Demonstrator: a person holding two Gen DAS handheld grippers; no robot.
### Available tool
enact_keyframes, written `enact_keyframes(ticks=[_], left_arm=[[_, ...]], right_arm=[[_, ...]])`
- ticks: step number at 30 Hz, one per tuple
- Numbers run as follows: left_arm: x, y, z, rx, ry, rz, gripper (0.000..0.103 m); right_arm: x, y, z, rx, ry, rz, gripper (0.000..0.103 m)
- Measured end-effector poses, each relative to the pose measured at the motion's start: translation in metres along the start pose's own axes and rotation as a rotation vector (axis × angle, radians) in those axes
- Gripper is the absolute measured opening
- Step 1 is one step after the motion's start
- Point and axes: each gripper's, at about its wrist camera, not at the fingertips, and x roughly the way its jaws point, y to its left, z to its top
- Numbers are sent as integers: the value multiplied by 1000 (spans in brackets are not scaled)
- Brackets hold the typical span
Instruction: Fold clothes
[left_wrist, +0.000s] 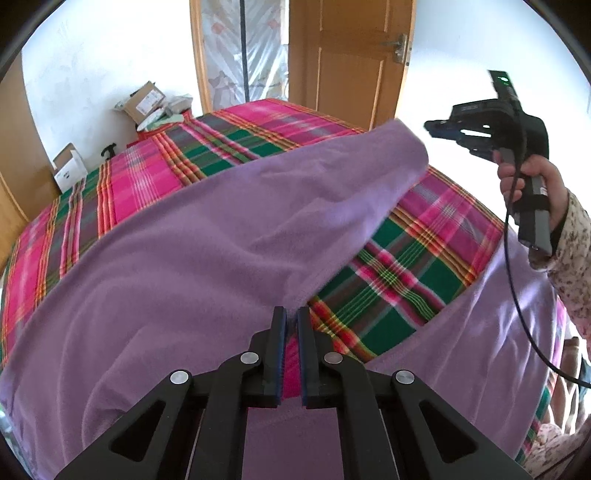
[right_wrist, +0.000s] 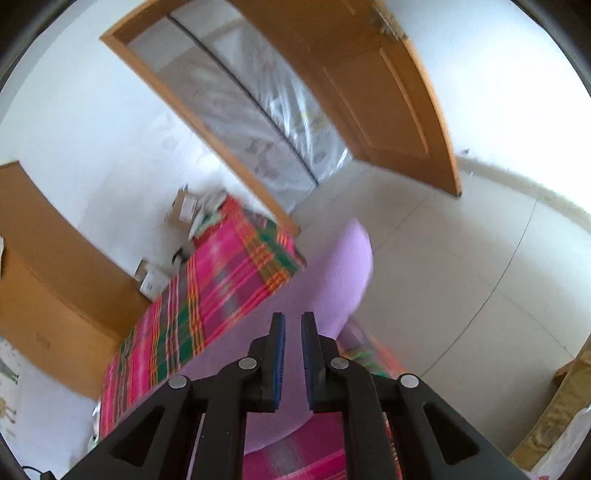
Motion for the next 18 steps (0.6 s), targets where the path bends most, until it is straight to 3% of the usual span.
enact_keyframes(ticks=[5, 10, 13, 17, 18], left_arm=[[1, 1, 1, -7, -3, 6, 6], [2, 1, 2, -9, -2, 5, 6], [5, 2, 3, -9, 5, 7, 6], [9, 3, 2, -12, 19, 12, 6], [10, 3, 2, -9, 22, 15, 6]], right_arm=[[7, -24, 15, 59, 40, -33, 10], [42, -48, 14, 131, 198, 3, 29], [60, -51, 17, 141, 232, 15, 36], [76, -55, 18, 171, 256, 20, 36], [76, -53, 18, 171, 244, 17, 32]])
